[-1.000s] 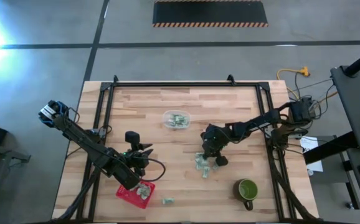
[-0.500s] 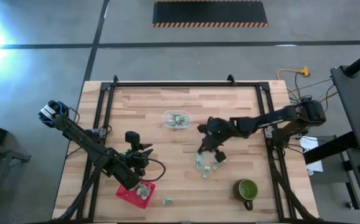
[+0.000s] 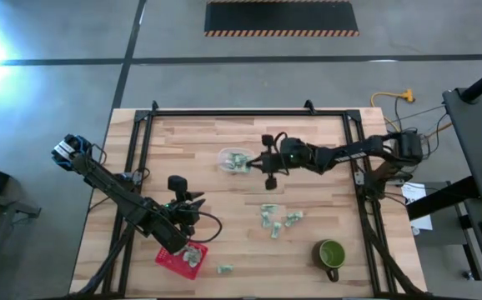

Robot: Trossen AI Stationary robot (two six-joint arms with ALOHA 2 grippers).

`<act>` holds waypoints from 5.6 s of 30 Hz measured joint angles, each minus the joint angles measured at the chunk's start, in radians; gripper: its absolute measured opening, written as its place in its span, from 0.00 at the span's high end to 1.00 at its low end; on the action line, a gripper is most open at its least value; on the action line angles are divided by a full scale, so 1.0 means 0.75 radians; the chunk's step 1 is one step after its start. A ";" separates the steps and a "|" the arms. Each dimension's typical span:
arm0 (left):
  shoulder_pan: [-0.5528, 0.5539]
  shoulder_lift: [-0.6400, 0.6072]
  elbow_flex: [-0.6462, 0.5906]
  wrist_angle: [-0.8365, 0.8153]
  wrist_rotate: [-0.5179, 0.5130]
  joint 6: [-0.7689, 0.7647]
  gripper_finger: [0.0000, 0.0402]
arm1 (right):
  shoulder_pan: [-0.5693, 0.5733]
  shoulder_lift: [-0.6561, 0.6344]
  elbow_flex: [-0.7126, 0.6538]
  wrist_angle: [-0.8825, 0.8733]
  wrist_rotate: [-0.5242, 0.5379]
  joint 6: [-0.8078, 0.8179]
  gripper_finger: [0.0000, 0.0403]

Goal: Pick and place items into bin
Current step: Put the stevia packet into the transparent bin, then put the stevia packet into the orange bin

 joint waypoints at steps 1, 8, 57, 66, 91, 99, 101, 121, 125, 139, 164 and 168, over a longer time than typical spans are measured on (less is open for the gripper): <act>0.000 0.000 0.000 0.000 0.000 0.000 0.78 | -0.019 0.021 0.000 0.020 0.000 0.019 0.98; 0.001 0.000 0.000 0.000 0.000 0.001 0.78 | -0.105 0.147 0.066 0.018 0.005 0.171 0.98; -0.002 0.245 0.115 0.557 0.762 0.192 0.78 | 0.116 -0.567 -0.032 -0.772 0.065 0.224 0.66; -0.022 0.496 0.294 0.528 0.955 0.101 0.78 | 0.115 -0.857 -0.234 -0.781 0.070 0.273 0.65; 0.015 0.738 0.581 0.307 1.125 -0.224 0.78 | 0.115 -1.052 -0.309 -0.791 0.068 0.295 0.68; 0.045 0.739 0.572 0.293 1.166 -0.257 0.78 | 0.115 -1.052 -0.309 -0.791 0.068 0.293 0.67; 0.050 0.739 0.572 0.296 1.168 -0.257 0.78 | 0.115 -1.052 -0.309 -0.791 0.068 0.293 0.67; 0.069 0.854 0.607 0.303 1.351 -0.180 0.78 | 0.115 -1.052 -0.312 -0.790 0.065 0.296 0.68; 0.071 0.883 0.660 0.219 1.355 -0.173 0.78 | 0.115 -1.052 -0.316 -0.790 0.065 0.297 0.68; 0.088 0.900 0.672 0.209 1.348 -0.148 0.63 | 0.115 -1.050 -0.319 -0.791 0.064 0.298 0.69; 0.099 0.955 0.672 0.202 1.406 -0.145 0.60 | 0.115 -1.050 -0.324 -0.790 0.064 0.298 0.71; 0.100 0.955 0.672 0.195 1.402 -0.143 0.70 | 0.115 -1.050 -0.324 -0.790 0.065 0.298 0.73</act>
